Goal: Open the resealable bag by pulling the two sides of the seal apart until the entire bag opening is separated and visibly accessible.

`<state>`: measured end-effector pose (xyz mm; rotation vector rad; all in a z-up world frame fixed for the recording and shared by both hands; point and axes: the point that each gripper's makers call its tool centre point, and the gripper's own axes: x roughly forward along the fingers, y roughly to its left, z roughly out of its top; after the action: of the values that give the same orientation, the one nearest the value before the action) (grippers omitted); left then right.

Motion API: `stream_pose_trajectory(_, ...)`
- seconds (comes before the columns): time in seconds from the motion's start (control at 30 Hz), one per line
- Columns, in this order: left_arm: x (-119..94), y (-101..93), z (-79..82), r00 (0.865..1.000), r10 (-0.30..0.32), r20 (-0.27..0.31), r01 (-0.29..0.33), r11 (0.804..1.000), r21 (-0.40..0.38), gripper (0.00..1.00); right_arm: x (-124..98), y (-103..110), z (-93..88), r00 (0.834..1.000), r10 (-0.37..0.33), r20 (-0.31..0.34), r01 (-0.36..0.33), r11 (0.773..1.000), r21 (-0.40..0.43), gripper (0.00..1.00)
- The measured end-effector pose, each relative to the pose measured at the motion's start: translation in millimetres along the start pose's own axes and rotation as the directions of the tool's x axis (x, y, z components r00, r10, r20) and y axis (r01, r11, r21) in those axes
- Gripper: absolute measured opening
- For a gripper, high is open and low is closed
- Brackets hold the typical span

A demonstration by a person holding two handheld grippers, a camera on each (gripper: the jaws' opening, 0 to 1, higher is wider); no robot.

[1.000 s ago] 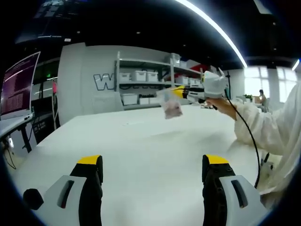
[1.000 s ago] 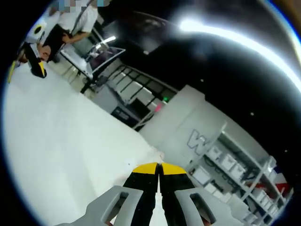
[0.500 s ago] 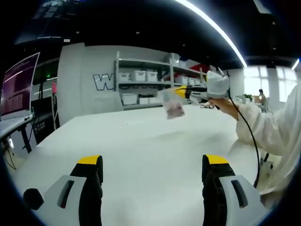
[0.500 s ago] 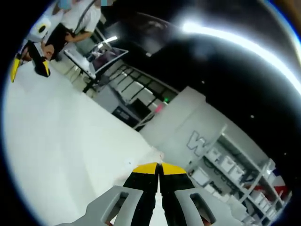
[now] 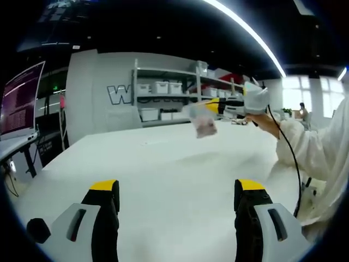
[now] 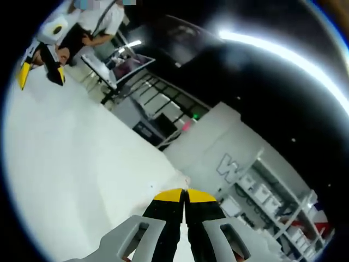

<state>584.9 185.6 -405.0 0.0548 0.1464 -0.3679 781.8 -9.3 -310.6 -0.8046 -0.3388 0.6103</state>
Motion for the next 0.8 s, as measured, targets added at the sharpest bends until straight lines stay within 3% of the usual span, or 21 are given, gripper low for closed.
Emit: stream_pose_trajectory(0.8,1,-3.8,1.7,1.000,-0.010,0.004,0.010,1.000,0.008,0.86,-27,11,17.6,0.999,0.025,0.036,-0.023,0.998,-0.056,0.00)
